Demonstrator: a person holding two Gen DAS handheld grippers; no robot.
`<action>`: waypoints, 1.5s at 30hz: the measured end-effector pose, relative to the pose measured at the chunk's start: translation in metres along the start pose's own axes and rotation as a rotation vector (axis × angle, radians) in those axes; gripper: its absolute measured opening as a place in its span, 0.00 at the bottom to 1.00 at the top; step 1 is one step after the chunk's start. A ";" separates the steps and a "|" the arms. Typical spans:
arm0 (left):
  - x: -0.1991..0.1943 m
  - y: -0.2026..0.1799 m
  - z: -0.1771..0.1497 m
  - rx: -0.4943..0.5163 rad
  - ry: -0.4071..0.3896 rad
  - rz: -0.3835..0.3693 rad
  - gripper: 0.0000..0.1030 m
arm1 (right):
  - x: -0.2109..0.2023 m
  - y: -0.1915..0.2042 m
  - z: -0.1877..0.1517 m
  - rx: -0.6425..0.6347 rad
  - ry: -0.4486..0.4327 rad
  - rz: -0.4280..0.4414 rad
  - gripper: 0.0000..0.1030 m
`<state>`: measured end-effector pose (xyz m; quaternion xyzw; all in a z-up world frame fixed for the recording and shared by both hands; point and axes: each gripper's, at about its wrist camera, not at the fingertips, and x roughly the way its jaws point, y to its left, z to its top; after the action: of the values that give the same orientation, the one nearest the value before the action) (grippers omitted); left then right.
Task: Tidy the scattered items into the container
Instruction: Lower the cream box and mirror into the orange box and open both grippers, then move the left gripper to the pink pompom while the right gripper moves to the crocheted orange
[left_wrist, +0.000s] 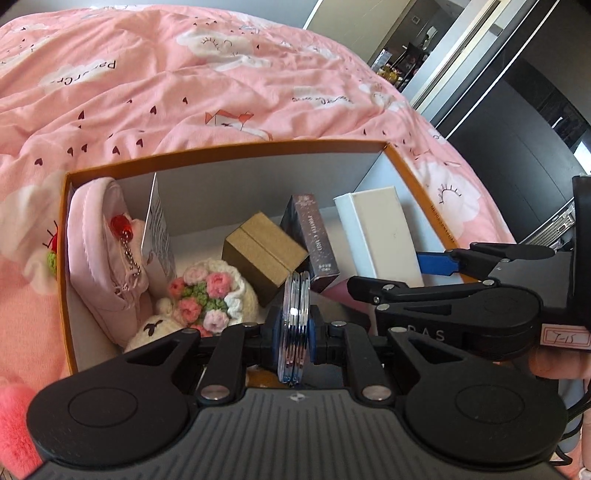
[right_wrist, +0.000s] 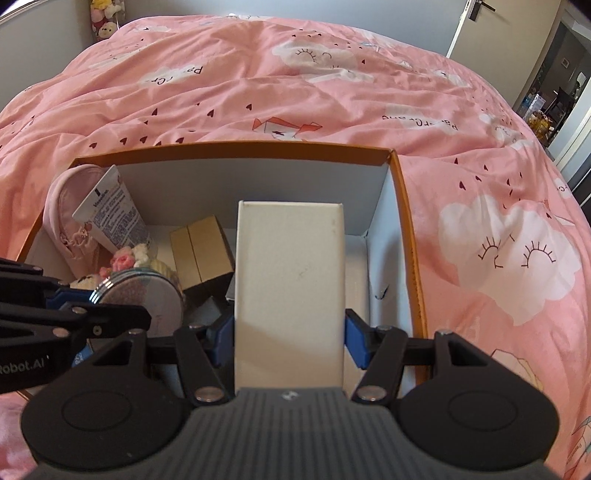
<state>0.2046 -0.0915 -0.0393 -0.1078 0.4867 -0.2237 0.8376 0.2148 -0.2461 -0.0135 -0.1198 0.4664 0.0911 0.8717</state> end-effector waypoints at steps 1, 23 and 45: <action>0.000 0.000 -0.001 0.000 0.003 0.003 0.16 | 0.000 0.001 -0.001 -0.005 -0.002 -0.003 0.61; -0.023 0.008 0.006 -0.019 -0.050 0.009 0.34 | -0.007 -0.001 0.004 0.003 -0.018 -0.031 0.63; -0.114 0.089 -0.012 -0.057 -0.035 0.296 0.36 | -0.053 0.072 0.019 -0.091 -0.161 0.152 0.60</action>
<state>0.1695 0.0417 0.0060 -0.0626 0.4890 -0.0819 0.8662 0.1812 -0.1745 0.0324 -0.1158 0.3980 0.1871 0.8906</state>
